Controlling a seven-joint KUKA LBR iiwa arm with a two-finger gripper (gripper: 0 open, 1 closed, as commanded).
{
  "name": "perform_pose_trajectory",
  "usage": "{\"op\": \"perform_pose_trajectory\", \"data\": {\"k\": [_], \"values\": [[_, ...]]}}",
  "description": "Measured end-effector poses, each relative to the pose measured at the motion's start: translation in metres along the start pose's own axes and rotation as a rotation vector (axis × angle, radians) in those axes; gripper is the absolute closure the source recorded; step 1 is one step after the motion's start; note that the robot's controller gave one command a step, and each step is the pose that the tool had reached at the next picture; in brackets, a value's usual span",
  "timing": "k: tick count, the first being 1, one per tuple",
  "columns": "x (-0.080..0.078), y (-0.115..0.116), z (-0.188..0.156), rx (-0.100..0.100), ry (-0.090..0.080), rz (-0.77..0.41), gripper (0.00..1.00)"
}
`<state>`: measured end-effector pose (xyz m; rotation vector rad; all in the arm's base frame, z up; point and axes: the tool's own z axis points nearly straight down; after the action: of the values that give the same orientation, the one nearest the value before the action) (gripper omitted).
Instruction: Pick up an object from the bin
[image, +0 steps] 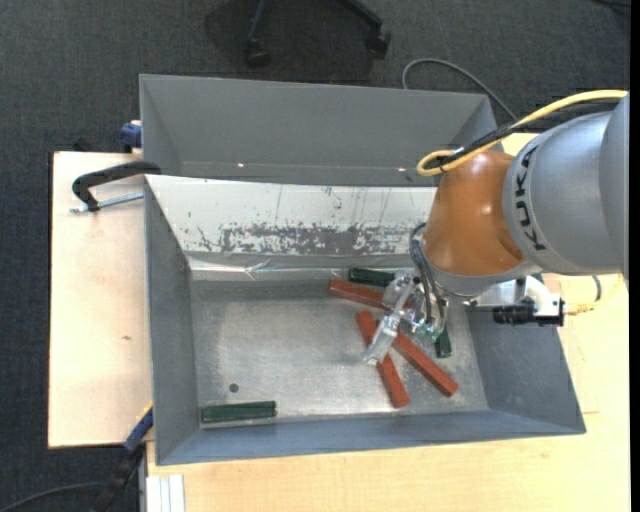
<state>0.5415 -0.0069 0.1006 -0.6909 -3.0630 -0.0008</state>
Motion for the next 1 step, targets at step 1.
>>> {"op": "perform_pose_trajectory", "data": {"k": [1], "values": [[0.0212,-0.0196,0.0312,0.001,0.002,0.234,0.0]]}}
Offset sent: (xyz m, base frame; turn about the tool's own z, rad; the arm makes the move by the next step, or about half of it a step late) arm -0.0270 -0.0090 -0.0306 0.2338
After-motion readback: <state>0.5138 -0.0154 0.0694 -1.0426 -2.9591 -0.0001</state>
